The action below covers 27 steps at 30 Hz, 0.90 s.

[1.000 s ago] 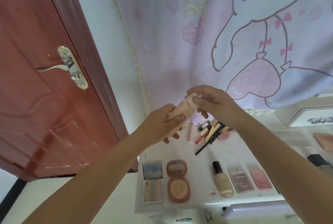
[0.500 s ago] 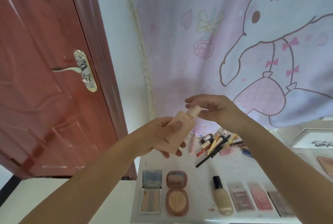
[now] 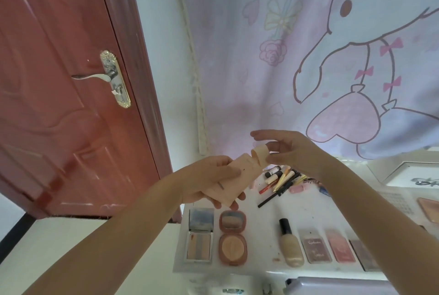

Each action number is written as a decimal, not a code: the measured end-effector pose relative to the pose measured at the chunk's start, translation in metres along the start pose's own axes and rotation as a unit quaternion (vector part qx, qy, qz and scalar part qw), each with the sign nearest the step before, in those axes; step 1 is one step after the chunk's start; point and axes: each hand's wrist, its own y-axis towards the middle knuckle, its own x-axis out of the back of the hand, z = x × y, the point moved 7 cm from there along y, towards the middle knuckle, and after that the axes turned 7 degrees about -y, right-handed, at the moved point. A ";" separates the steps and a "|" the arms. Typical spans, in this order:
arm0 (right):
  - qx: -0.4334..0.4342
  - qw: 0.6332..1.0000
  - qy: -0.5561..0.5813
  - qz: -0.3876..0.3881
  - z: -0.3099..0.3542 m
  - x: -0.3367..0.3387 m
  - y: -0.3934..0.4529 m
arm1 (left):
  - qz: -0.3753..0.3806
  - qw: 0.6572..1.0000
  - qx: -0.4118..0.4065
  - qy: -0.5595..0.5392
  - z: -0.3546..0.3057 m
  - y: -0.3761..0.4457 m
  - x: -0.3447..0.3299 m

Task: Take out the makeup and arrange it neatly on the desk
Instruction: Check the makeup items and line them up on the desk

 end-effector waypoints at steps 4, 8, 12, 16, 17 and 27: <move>-0.040 0.999 0.021 -0.009 -0.025 -0.010 -0.008 | -0.011 0.999 0.024 -0.037 0.016 0.007 0.000; -0.083 0.994 0.059 -0.038 -0.061 -0.017 -0.016 | -0.033 0.991 0.053 -0.117 0.037 0.020 0.000; -0.133 0.984 0.104 -0.055 -0.100 -0.024 -0.029 | -0.032 0.973 0.089 -0.210 0.067 0.038 -0.004; -0.195 0.971 0.128 -0.043 -0.146 -0.035 -0.048 | -0.019 0.968 0.134 -0.212 0.106 0.053 -0.017; -0.214 0.966 0.138 -0.039 -0.158 -0.038 -0.053 | -0.020 0.965 0.146 -0.218 0.118 0.056 -0.022; -0.305 0.934 -0.163 0.088 -0.241 -0.069 -0.059 | -0.072 0.919 0.232 -0.310 0.227 0.080 -0.061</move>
